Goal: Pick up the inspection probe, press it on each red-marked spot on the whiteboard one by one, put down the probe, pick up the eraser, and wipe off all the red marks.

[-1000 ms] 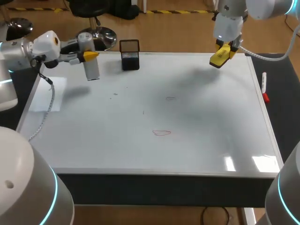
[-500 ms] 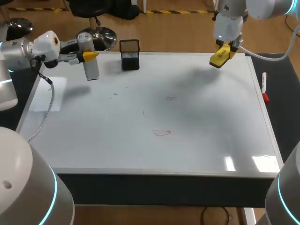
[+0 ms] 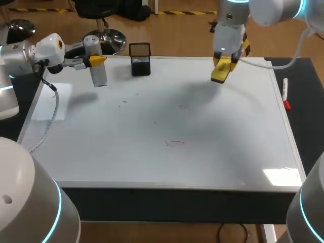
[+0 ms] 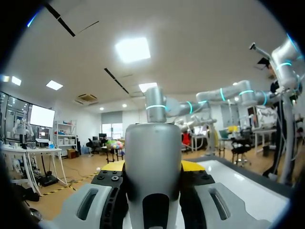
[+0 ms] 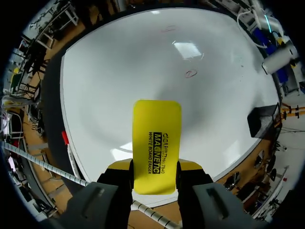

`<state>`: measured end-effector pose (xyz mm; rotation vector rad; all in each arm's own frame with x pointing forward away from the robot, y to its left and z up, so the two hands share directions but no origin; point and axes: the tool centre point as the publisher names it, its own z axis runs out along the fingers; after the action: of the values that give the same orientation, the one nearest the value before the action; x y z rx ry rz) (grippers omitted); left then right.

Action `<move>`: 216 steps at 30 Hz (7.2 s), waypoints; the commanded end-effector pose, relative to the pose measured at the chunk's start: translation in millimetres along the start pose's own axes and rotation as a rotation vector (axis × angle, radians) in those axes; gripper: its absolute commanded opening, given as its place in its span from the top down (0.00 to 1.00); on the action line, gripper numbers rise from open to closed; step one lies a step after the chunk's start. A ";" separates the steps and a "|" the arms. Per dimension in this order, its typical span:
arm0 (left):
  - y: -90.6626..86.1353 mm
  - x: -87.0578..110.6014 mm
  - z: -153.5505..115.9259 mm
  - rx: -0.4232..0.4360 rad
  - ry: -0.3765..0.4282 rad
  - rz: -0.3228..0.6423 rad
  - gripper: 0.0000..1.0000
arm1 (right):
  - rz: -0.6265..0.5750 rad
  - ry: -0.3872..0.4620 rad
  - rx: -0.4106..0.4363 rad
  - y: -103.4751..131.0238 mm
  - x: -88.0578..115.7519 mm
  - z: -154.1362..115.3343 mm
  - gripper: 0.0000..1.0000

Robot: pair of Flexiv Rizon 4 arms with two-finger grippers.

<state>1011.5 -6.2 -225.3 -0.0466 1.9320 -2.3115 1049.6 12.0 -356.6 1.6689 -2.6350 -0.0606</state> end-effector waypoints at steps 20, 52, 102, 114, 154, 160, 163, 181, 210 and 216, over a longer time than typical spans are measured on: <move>-1.4 -0.1 0.4 -0.002 0.000 0.000 1.00 | -0.208 -0.107 -0.051 123.0 -105.3 20.8 1.00; -1.4 -0.1 0.4 -0.002 0.000 0.000 1.00 | -0.248 -0.003 -0.060 143.8 -104.2 78.5 1.00; -1.4 -0.1 0.4 -0.002 0.000 0.000 1.00 | -0.139 0.029 0.002 108.1 -51.7 51.8 1.00; -1.4 -0.1 0.4 -0.002 0.000 0.000 1.00 | -0.188 -0.005 0.067 111.8 -72.5 22.9 1.00; -1.4 -0.1 0.4 -0.002 0.000 0.000 1.00 | -0.177 0.029 -0.054 157.4 -91.2 96.4 1.00; -1.4 -0.1 0.4 -0.002 0.000 0.000 1.00 | -0.142 0.036 -0.067 150.4 -79.1 103.5 1.00; -1.4 -0.1 0.4 -0.002 0.000 0.000 1.00 | -0.118 0.041 -0.066 145.8 -71.1 103.5 1.00; -1.4 -0.1 0.4 -0.002 0.000 0.000 1.00 | -0.083 0.018 -0.001 122.8 -43.9 49.2 1.00; -1.4 -0.1 0.4 -0.002 0.000 0.000 1.00 | 0.006 0.065 0.066 -3.4 15.9 8.1 1.00; -1.4 -0.1 0.4 -0.002 0.000 0.000 1.00 | 0.064 0.064 0.055 -34.0 34.5 7.2 1.00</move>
<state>1011.7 -6.2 -225.5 -0.0459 1.9323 -2.3117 1053.9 -24.4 -365.1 1.5854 -2.6693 0.0955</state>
